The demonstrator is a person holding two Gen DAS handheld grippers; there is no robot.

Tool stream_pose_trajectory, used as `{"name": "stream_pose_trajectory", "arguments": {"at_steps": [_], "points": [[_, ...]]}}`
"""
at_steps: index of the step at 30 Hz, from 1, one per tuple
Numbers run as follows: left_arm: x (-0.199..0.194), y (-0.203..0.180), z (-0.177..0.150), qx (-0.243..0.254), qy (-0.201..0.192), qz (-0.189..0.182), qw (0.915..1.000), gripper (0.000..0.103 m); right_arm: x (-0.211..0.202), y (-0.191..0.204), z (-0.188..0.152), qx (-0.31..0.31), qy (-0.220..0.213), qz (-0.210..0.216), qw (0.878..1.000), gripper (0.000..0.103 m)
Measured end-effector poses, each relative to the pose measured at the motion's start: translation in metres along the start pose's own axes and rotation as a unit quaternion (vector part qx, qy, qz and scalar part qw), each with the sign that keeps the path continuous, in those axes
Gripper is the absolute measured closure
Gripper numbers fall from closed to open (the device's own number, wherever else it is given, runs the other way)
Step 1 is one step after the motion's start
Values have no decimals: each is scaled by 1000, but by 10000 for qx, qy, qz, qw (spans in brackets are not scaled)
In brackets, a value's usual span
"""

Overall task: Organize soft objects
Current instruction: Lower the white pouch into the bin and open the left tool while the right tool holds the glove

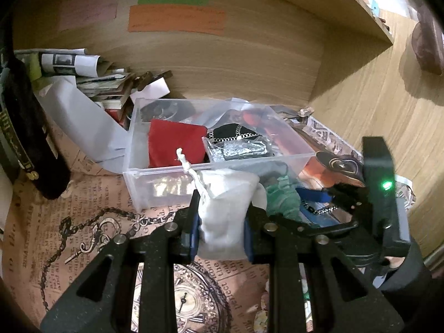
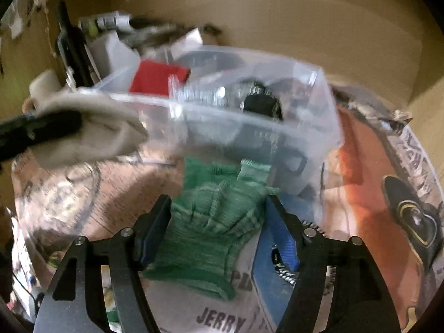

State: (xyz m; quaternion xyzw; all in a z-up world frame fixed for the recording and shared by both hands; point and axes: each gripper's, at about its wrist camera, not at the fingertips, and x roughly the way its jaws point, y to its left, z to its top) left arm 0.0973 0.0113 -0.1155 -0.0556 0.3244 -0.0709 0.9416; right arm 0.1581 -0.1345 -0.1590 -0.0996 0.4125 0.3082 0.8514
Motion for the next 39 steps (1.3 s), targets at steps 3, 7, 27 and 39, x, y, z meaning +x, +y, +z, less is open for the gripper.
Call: {"name": "stream_pose_trajectory", "arguments": {"at_steps": [3, 7, 27, 39], "points": [[0, 2, 1, -49, -14, 16, 10000, 79, 0, 4, -2, -73, -47, -44, 10000, 53], [0, 3, 3, -64, -68, 49, 9999, 79, -4, 4, -4, -65, -140, -4, 9999, 71], [-8, -3, 64, -117, -917, 232, 9955, 79, -90, -19, 21, 282, -1527, 265, 9875, 91], [53, 2, 65, 38, -334, 513, 9981, 79, -52, -15, 5, 84, -640, 241, 9976, 56]]}}
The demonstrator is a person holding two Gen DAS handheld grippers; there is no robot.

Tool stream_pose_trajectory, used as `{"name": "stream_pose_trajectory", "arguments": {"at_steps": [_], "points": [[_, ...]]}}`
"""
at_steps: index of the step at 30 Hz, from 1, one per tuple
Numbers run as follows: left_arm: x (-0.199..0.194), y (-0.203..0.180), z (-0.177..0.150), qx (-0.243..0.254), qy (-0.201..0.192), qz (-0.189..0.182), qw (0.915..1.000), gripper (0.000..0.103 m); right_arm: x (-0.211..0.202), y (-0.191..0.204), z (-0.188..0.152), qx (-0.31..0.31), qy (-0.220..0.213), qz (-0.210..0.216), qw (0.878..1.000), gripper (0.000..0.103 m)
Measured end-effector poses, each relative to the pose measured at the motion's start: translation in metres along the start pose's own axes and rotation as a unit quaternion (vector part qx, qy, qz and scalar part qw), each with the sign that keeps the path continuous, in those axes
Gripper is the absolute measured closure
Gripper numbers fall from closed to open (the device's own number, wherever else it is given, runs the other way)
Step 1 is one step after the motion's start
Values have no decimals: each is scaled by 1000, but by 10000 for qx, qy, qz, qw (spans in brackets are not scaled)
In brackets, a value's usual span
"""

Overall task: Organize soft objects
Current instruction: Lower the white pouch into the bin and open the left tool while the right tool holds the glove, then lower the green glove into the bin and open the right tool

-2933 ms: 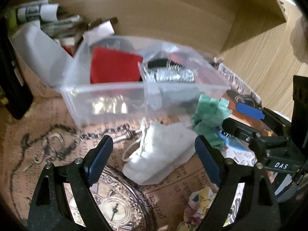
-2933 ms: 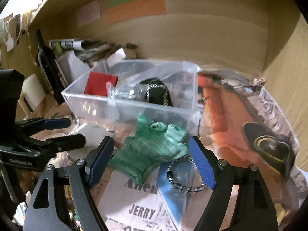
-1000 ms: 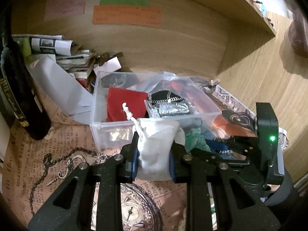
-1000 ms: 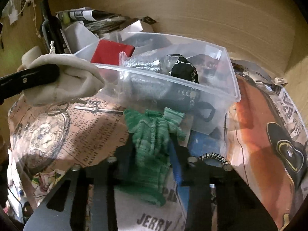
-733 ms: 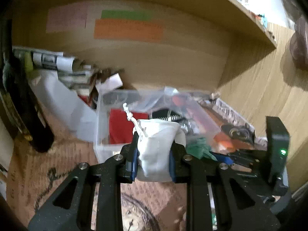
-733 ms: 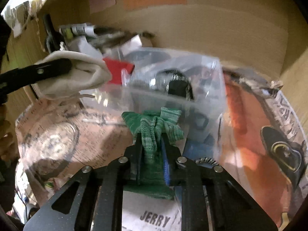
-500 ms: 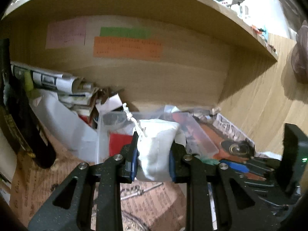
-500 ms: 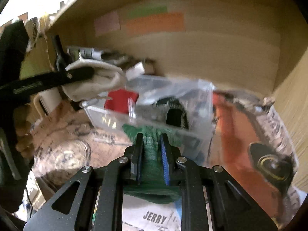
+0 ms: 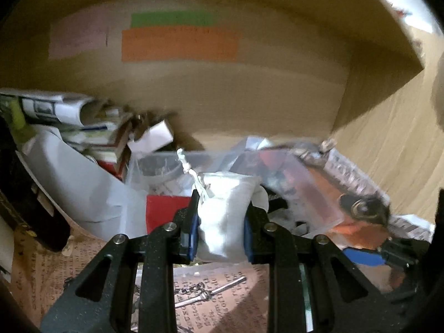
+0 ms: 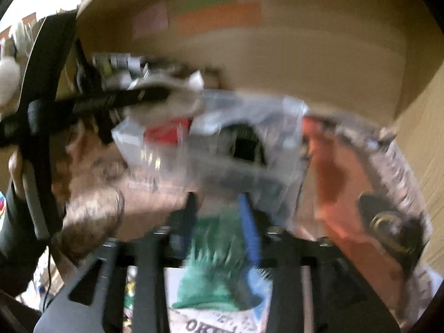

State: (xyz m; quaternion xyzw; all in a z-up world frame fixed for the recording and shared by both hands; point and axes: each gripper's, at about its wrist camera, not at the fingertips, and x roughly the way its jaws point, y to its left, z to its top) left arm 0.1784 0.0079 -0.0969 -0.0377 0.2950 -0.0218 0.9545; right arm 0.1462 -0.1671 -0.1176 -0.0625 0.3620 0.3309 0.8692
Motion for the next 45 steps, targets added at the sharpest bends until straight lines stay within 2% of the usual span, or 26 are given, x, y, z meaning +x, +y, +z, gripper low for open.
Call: {"name": "stream_pose_trajectory", "arguments": {"at_steps": [2, 6, 8, 10, 12, 13, 15, 18, 22, 29, 31, 33, 35, 38, 43, 45], "points": [[15, 3, -5, 5, 188, 74, 9998, 79, 12, 4, -10, -82, 213, -9, 9997, 50], [37, 10, -13, -80, 516, 70, 9986, 79, 31, 8, -24, -242, 588, 27, 9980, 50], [44, 12, -16, -142, 636, -3, 9979, 78, 34, 11, -28, -367, 619, 6, 9974, 47], [48, 11, -17, -159, 706, -70, 9974, 78, 35, 12, -29, -426, 587, 14, 9974, 52], [50, 10, -17, -144, 769, -113, 9969, 76, 35, 9, -28, -373, 578, 55, 9976, 64], [51, 8, -17, -131, 804, -130, 9966, 71, 34, 7, -27, -341, 520, 66, 9980, 66], [51, 7, -18, -125, 845, -163, 9962, 59, 31, 4, -26, -261, 459, 87, 9986, 78], [48, 5, -18, -88, 874, -227, 9959, 53, 24, 5, -25, -227, 301, 76, 9993, 84], [36, 3, -17, -44, 805, -327, 9962, 40, 5, 6, -14, -192, -73, 116, 9997, 84], [2, 4, -10, -16, 464, -369, 9982, 38, -28, 6, 14, -225, -770, 28, 9968, 84], [-10, 6, -8, -46, 320, -331, 9989, 27, -33, 2, 24, -189, -958, -73, 9952, 84], [-20, 8, -7, -61, 164, -258, 9995, 24, -31, -5, 36, -132, -1077, -231, 9938, 84], [-29, 10, -7, -31, 100, -243, 9997, 24, -24, -12, 46, -69, -1089, -388, 9933, 84], [-39, 13, -10, -67, 8, -226, 9997, 17, -4, -22, 58, -47, -938, -610, 9937, 84], [-48, 12, -18, 23, -26, -180, 9998, 15, 40, -35, 63, 77, -412, -714, 9966, 84], [-50, 11, -23, 51, 10, -188, 9998, 15, 54, -37, 61, 91, -184, -721, 9972, 80]]}}
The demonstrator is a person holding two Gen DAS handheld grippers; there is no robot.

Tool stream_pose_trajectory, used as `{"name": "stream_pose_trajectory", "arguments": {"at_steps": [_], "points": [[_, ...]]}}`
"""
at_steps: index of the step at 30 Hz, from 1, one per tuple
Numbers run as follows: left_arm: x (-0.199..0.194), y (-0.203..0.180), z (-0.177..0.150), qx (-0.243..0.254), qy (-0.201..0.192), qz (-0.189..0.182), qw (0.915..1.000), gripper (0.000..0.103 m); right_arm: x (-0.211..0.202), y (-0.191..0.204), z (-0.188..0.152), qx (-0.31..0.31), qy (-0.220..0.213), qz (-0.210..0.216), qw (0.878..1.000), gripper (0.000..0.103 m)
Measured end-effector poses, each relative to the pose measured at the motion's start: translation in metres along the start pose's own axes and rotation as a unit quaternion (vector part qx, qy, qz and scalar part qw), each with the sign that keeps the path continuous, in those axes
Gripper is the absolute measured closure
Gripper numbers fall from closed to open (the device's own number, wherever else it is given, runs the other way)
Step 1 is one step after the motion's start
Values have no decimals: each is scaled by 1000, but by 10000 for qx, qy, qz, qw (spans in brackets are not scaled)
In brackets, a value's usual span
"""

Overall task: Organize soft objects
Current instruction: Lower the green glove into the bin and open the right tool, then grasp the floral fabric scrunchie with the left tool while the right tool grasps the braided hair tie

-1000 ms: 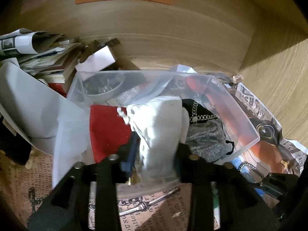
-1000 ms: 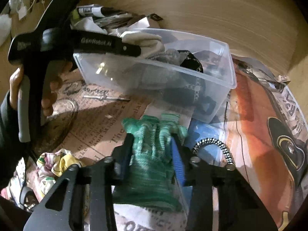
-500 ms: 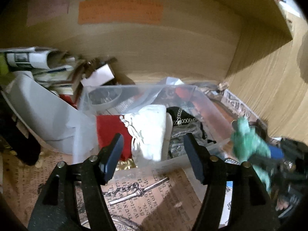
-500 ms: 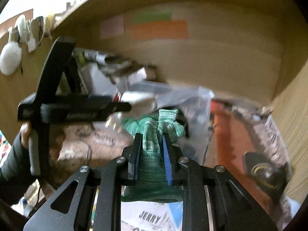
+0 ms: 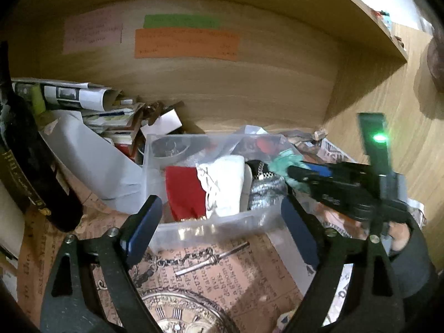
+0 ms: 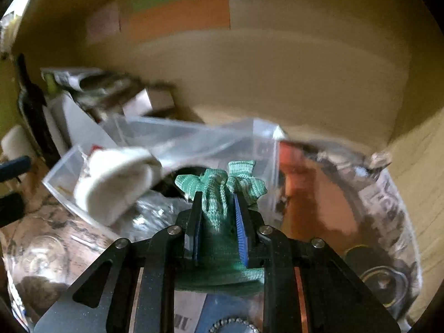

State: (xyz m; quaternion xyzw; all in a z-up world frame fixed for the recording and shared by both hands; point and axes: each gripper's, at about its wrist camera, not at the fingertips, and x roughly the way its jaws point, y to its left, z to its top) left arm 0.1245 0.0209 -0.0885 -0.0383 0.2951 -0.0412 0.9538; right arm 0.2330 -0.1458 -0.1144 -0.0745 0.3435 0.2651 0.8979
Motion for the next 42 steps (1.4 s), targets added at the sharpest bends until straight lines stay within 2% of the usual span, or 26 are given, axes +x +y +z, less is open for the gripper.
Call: {"name": "stream_pose_trajectory", "arguments": {"at_steps": [4, 6, 12, 14, 20, 27, 33, 36, 38, 40, 42], "points": [[2, -2, -11, 8, 180, -82, 9998, 15, -1, 1, -2, -70, 52, -76, 9999, 74], [4, -5, -16, 3, 291, -143, 9995, 15, -4, 3, -1, -72, 89, -77, 9999, 62], [-2, -17, -32, 74, 401, -259, 9988, 15, -37, 6, -9, -161, -160, -154, 9996, 38], [-4, -22, -38, 104, 444, -314, 9985, 15, -46, 6, -12, -145, -244, -149, 9995, 33], [-4, -41, -60, 164, 718, -490, 9961, 15, -75, -4, -29, -30, -346, -189, 9992, 26], [-3, -60, -95, 224, 1145, -630, 9912, 15, -74, -14, -57, 150, -70, -146, 9998, 25], [-2, -69, -119, 301, 1507, -795, 9849, 15, -46, -20, -81, 252, 487, -19, 9985, 25], [-6, -73, -127, 426, 1394, -655, 9871, 15, -32, -24, -87, 322, 745, 79, 9967, 25], [-9, -73, -129, 432, 1303, -587, 9888, 15, -30, -21, -87, 233, 765, 40, 9968, 26], [-9, -71, -130, 390, 1220, -505, 9905, 25, -30, -16, -88, 95, 782, 38, 9969, 35], [-9, -66, -128, 378, 1152, -370, 9919, 35, -32, -9, -91, -64, 764, -3, 9971, 48]]}}
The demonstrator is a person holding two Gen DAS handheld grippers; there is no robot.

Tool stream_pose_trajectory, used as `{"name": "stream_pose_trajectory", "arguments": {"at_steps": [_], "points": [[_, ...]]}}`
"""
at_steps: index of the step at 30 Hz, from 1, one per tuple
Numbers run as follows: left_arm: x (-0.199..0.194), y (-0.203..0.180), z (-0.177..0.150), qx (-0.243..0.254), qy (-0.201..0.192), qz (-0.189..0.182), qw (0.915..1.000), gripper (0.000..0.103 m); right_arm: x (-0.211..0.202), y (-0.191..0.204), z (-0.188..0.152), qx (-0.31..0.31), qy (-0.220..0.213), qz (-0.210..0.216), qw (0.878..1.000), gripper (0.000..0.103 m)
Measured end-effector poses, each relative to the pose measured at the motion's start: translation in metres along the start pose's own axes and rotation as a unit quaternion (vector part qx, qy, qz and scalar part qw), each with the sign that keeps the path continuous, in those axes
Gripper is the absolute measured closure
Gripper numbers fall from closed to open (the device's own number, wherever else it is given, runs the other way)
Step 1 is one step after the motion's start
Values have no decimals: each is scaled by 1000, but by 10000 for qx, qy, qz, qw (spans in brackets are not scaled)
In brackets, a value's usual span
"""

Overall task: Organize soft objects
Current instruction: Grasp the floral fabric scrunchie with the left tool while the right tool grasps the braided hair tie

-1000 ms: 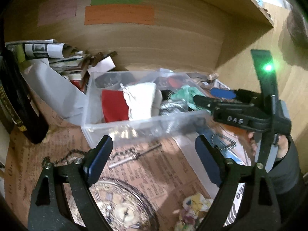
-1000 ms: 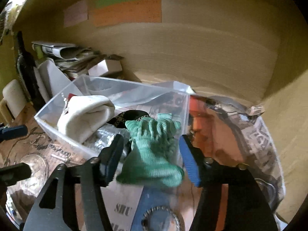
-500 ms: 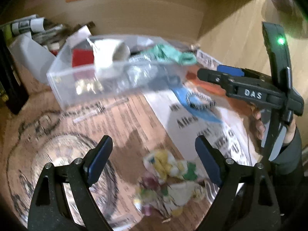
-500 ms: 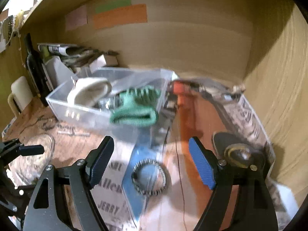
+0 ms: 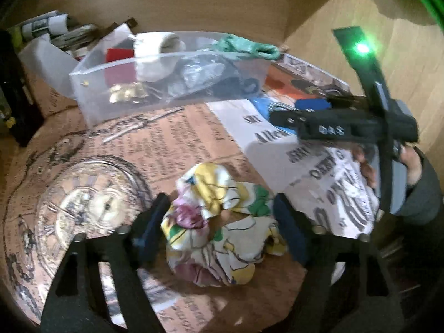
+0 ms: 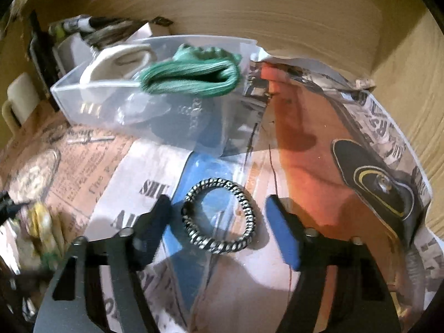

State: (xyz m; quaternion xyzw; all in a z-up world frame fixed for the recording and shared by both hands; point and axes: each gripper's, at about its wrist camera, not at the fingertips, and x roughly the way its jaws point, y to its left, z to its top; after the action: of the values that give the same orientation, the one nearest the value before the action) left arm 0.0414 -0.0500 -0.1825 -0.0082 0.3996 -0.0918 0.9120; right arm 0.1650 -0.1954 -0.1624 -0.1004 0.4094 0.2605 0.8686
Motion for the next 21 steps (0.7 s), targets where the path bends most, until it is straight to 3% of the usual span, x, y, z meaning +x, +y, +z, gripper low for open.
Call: {"name": "stream_pose_trajectory", "arguments": {"at_steps": [4, 8, 13, 21], "points": [[0, 15, 6, -222, -35, 18, 9997, 56, -6, 1, -6, 16, -72, 86, 9999, 66], [-2, 31, 11, -392, -72, 22, 9992, 65, -9, -3, -9, 163, -108, 155, 9997, 86], [-7, 38, 20, -442, -206, 77, 9988, 74, -15, 0, -7, 219, -180, 305, 9991, 88], [-27, 45, 38, -475, -578, 79, 9972, 75, -42, 14, 4, 93, -632, 385, 9972, 88]]}}
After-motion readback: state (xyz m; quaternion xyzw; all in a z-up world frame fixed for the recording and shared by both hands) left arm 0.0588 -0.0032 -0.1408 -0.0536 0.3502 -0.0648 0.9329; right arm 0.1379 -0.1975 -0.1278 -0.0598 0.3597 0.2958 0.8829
